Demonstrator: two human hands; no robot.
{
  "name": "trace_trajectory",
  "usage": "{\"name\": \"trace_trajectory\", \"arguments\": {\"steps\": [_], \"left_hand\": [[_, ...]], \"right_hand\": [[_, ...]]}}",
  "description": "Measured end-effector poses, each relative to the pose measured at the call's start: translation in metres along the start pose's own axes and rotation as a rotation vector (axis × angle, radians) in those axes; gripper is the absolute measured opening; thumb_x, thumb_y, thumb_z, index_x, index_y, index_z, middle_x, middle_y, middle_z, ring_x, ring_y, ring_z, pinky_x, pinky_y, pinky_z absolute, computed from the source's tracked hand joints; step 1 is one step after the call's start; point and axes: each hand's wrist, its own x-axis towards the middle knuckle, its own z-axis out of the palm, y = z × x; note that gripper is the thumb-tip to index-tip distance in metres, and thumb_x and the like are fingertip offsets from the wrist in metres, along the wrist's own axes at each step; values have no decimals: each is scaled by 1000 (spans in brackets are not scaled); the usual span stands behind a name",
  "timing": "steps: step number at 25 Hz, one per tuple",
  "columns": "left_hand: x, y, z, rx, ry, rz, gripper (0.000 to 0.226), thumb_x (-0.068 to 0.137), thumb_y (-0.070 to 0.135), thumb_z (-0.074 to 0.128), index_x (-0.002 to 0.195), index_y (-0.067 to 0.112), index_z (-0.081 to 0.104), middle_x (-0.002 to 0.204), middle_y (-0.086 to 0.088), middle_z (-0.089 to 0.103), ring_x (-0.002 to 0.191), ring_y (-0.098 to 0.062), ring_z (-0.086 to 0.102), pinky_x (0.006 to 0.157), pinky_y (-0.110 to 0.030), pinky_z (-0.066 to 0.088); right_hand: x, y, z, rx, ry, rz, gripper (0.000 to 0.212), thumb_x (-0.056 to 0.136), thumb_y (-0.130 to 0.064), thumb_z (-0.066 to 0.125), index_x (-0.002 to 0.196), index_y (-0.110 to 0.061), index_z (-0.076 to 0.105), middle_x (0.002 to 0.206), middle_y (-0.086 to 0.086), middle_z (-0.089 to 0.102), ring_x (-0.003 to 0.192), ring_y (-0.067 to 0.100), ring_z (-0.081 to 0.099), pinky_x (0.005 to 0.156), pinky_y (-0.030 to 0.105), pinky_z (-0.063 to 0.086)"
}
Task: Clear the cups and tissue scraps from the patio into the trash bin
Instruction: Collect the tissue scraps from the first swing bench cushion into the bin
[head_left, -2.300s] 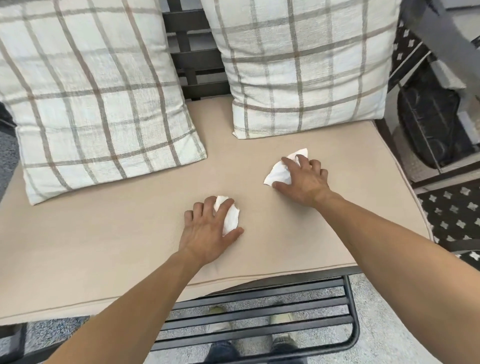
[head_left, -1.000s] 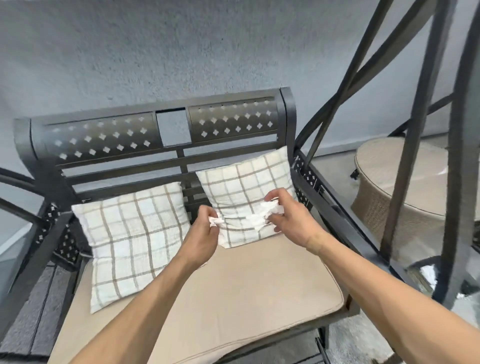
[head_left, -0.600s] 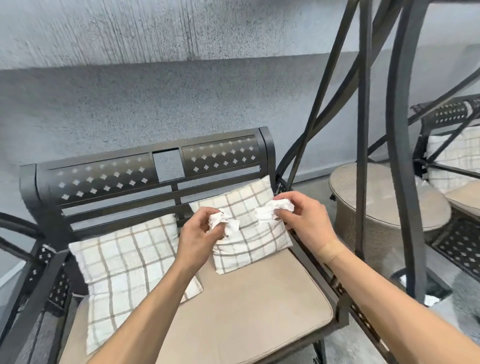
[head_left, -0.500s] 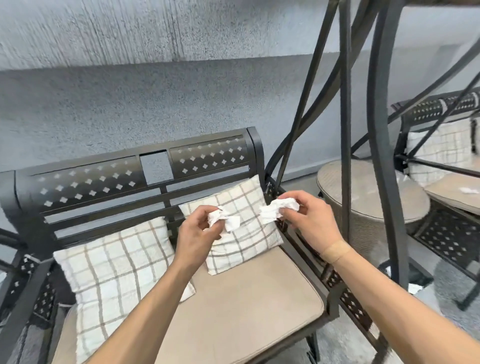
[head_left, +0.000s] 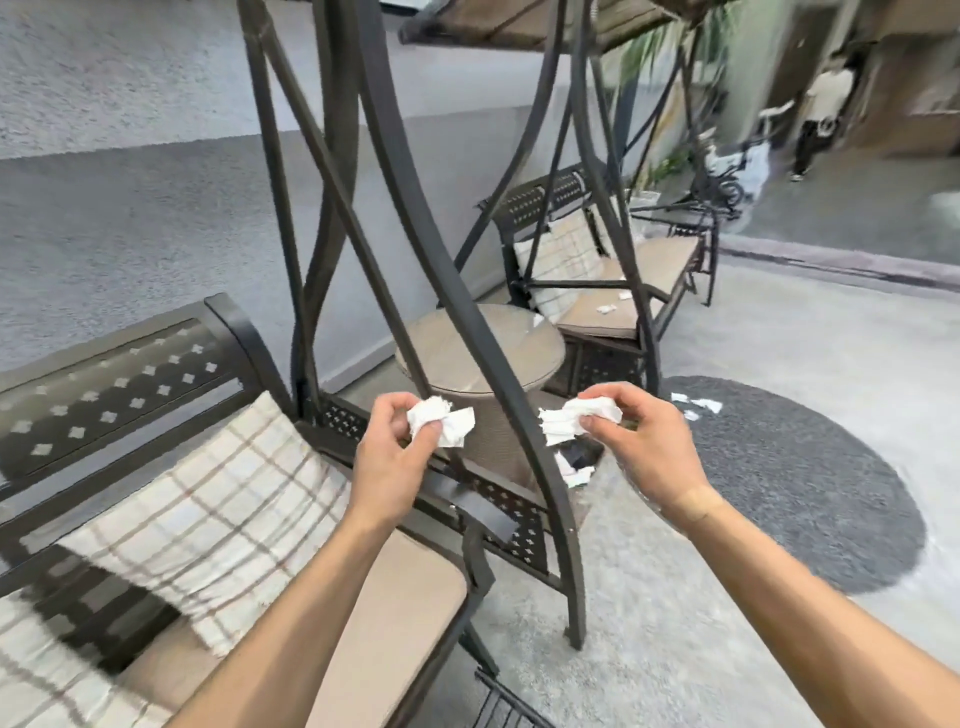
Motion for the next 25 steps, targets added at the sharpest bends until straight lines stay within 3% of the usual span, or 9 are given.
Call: {"name": "trace_trajectory", "arguments": {"steps": [5,9,13,20,25], "left_hand": [[8,19,117,-8,-138,-2,21,78,38,66,89,40,49,84,3,76,68,-12,60,68,-36,44],[7,32,200,-14,-181,25,18,81,27,75,86,27,58,85,-1,75,76,-12,66,71,-32,46],[11,40,276,-44,-168,47,19,79,17,78,84,30,65,88,4,74,82,-8,68,73,-26,51],[30,40,360,-14,-197,47,20,80,22,76,91,36,66,94,11,73,88,-11,69,79,-32,55],[69,21,400,2,-198,38,18,79,28,74,92,38,65,94,13,71,88,-12,68,80,-36,55]], "right_hand": [[-7,45,-104,-63,152,61,22,80,-19,75,94,-36,71,100,-11,72,92,4,63,71,9,40],[-3,77,-178,-49,217,99,22,80,-15,76,94,-32,72,95,-12,73,72,6,64,61,12,45],[4,110,-242,-69,237,111,24,80,-13,76,92,-34,72,92,-18,72,76,-13,59,66,5,42],[28,161,-293,-40,263,141,27,79,-17,78,91,-40,72,93,-15,70,74,-8,59,65,11,43],[68,199,-301,-45,271,184,26,78,-25,78,94,-45,70,79,-14,71,63,-2,57,58,23,47]]}}
